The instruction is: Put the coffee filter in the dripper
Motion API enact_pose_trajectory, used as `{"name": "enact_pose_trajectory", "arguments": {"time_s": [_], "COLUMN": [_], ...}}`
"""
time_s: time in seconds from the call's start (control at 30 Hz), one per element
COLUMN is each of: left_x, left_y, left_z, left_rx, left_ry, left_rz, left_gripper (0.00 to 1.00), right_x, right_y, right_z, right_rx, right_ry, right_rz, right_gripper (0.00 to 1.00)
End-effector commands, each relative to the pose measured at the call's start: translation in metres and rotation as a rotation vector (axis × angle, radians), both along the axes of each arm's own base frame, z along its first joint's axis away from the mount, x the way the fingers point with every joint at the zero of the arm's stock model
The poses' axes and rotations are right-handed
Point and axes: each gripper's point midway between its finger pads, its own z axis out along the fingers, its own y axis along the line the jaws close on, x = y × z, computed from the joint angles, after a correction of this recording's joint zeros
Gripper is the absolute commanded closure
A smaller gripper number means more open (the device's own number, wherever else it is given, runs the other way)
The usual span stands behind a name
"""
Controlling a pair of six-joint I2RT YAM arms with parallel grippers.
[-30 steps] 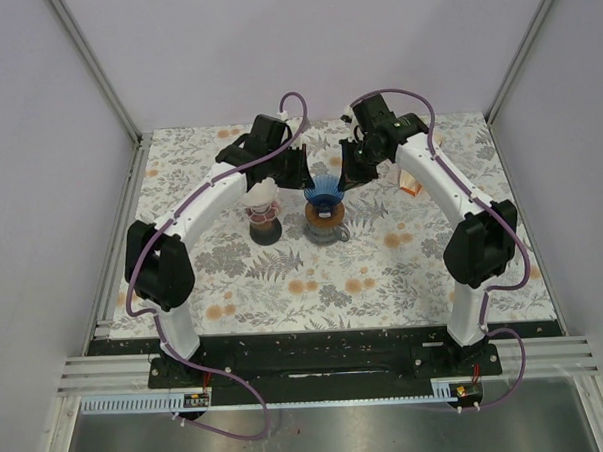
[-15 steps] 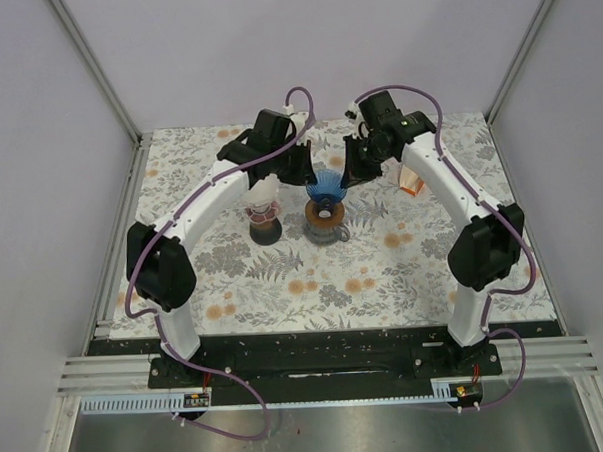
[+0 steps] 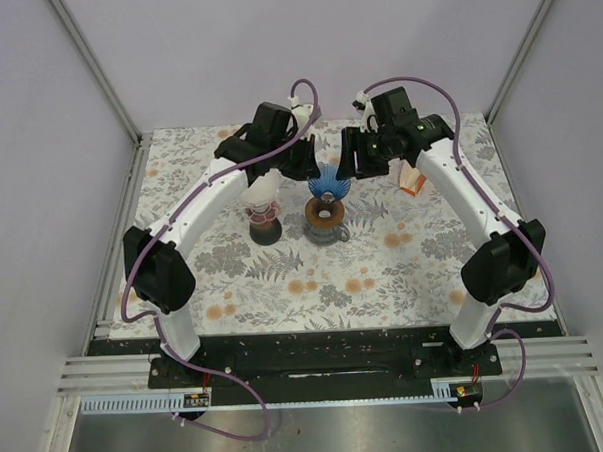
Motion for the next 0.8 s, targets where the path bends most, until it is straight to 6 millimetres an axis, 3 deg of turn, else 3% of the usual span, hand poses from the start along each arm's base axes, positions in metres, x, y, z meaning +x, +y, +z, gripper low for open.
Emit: {"name": "enact_pose_trajectory", "arguments": {"time_s": [0.0,0.17,0.27,0.4,0.5,0.63,0.77], "left_x": [0.006,0.023,0.029,0.029,0.025,0.019,0.015], "left_y": [-0.001,0.017,0.027,0.041,0.053,0.061,0.062], "left_z": [0.054,0.086,0.104,0.129,0.144,0.151,0.149], "left_rx": [-0.06,-0.089,-0.114,-0.153,-0.167,-0.174,-0.176], "left_ry": [-0.13,-0.183,-0.207,-0.236,-0.267,-0.277,-0.269], "left_rz": [-0.006,0.04,0.063,0.076,0.086,0.086,0.08], "left_gripper": [1.0,1.0,1.0,1.0,1.0,1.0,1.0], "right_x": [-0.004,-0.009,-0.013,-0.02,-0.018,-0.015,-0.02], "right_y": [-0.02,-0.069,-0.072,-0.059,-0.054,-0.041,-0.015], "right_z": [0.055,0.084,0.062,-0.003,-0.039,-0.058,-0.087], "right_rx": [0.003,0.008,0.049,0.07,0.082,0.08,-0.021], "right_ry": [-0.191,-0.35,-0.372,-0.328,-0.336,-0.415,-0.41], "right_rz": [-0.029,-0.18,-0.157,-0.058,-0.029,0.028,0.15], "right_gripper": [0.34,0.24,0.21,0.2,0.22,0.25,0.26]}}
